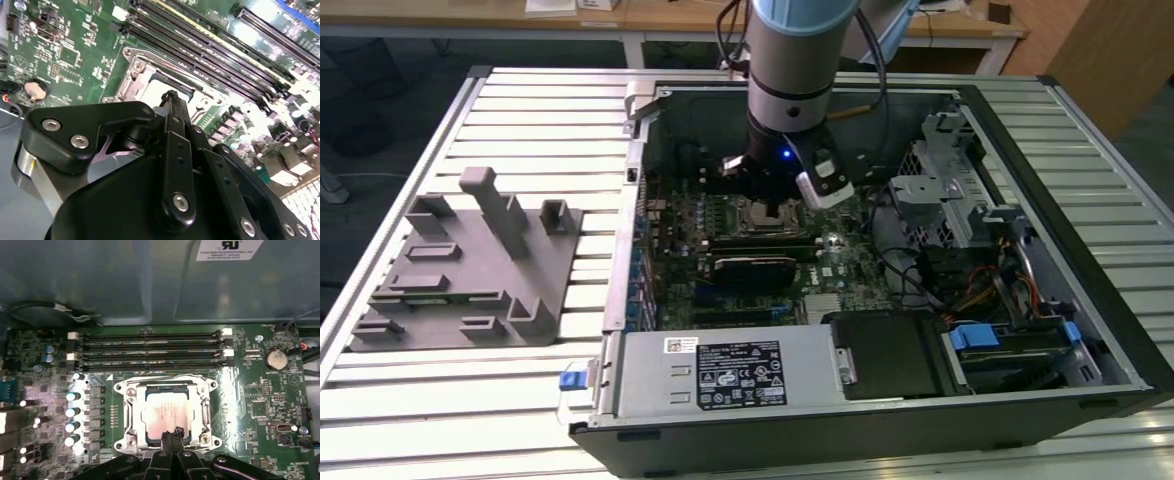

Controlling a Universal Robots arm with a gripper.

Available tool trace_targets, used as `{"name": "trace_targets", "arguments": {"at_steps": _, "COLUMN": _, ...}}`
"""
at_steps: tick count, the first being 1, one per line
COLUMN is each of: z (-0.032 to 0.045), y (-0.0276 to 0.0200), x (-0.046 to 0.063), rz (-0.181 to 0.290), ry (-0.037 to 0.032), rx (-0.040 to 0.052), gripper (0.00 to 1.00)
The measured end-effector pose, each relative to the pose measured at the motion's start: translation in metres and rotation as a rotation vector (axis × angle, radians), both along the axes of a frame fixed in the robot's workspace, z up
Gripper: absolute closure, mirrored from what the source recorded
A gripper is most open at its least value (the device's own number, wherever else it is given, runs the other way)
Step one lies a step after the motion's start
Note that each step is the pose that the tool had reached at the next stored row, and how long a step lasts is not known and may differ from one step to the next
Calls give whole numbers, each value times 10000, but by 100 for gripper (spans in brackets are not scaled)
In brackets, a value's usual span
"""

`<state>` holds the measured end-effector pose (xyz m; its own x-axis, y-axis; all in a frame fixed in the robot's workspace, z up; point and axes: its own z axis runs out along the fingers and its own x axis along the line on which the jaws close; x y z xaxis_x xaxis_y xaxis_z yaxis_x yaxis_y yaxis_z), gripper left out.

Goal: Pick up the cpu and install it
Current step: 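Install the second cpu locking lever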

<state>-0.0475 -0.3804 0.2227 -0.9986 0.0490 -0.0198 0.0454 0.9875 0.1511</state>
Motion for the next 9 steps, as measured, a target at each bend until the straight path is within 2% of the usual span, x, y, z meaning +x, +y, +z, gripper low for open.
{"name": "trace_targets", "arguments": {"at_steps": 2, "z": -12, "y": 12, "x": -2, "rz": -97, "ry": -83, "rx": -2, "gripper": 89}}
{"name": "trace_targets", "arguments": {"at_steps": 4, "z": -32, "y": 42, "x": -4, "rz": -180, "ry": -129, "rx": -2, "gripper": 89}}
{"name": "trace_targets", "arguments": {"at_steps": 7, "z": -49, "y": 96, "x": -5, "rz": -207, "ry": -137, "rx": -2, "gripper": 89}}
{"name": "trace_targets", "arguments": {"at_steps": 9, "z": -52, "y": 115, "x": -6, "rz": -207, "ry": -136, "rx": -13, "gripper": 89}}
